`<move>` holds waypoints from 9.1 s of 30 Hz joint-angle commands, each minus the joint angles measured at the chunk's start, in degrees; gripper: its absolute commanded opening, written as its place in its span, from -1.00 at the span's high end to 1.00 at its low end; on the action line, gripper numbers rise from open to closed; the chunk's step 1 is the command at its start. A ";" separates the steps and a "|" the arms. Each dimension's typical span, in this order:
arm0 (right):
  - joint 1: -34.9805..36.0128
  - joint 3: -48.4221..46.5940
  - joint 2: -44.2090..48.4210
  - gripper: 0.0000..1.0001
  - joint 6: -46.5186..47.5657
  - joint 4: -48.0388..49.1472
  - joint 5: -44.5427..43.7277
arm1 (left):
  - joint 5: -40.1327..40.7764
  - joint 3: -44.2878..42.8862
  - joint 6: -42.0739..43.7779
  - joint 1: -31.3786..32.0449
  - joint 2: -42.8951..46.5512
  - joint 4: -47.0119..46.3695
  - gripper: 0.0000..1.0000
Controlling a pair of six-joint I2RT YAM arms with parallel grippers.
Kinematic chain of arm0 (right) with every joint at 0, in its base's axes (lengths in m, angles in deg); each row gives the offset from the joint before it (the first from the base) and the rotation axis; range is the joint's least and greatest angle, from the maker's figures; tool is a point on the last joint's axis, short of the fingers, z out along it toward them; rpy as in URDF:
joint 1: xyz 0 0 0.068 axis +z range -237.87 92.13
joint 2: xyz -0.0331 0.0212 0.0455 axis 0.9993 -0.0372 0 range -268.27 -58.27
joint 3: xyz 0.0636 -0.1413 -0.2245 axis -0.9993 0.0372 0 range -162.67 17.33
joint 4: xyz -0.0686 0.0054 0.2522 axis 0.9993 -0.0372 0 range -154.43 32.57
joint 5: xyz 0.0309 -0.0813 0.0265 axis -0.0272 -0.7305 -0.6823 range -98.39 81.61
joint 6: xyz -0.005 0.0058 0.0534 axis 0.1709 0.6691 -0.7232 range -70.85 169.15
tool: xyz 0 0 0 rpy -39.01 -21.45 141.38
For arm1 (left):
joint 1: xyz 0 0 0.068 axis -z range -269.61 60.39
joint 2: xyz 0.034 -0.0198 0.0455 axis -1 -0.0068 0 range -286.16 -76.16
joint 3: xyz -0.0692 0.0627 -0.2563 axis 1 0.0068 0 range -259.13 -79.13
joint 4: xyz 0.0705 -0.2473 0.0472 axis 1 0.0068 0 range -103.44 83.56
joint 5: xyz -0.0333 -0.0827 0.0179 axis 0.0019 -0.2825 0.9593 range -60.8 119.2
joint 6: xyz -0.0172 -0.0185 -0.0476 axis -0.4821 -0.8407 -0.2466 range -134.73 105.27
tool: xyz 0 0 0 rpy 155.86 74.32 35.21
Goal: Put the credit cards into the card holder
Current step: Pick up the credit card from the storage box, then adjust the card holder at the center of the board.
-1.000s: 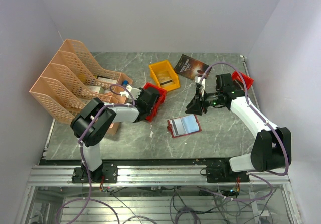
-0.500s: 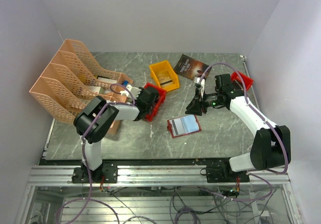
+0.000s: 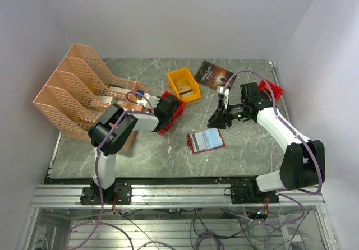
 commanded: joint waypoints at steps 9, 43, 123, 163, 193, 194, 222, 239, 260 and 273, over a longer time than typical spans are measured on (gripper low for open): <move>-0.30 -1.38 0.21 0.35 0.98 -0.74 0.82 | -1.11 -0.39 3.51 -1.17 -1.88 -3.41 0.86; -0.31 -1.36 -0.49 0.35 0.87 -0.60 1.04 | -34.56 5.28 34.87 -13.68 13.67 1.27 0.85; -0.29 -1.38 -0.77 0.35 1.22 -0.82 0.51 | -40.20 6.46 36.39 -16.11 14.32 3.03 0.82; 0.08 -4.06 5.81 0.00 17.58 -14.34 12.45 | -46.67 28.53 43.24 2.44 53.14 -19.86 0.86; 8.64 0.86 8.18 0.60 -0.03 -12.24 18.81 | -47.97 27.02 54.89 16.91 39.39 -42.42 0.86; 8.64 0.73 8.02 0.79 -0.01 -12.25 19.29 | -48.06 27.04 54.84 16.90 39.36 -42.38 0.86; 6.66 16.18 13.56 1.00 -36.41 30.56 29.05 | -57.54 30.11 40.37 11.99 41.92 -41.69 0.21; 7.08 11.82 12.44 1.00 -14.88 9.61 20.86 | -62.93 24.75 43.11 10.10 42.60 -31.79 0.86; 4.48 3.85 5.61 0.45 43.60 -5.82 -11.54 | -47.58 43.93 31.98 10.34 57.44 -25.77 0.86; 8.60 1.29 -10.24 1.00 40.20 8.67 -24.34 | -45.59 44.98 31.36 11.39 46.91 -36.03 0.86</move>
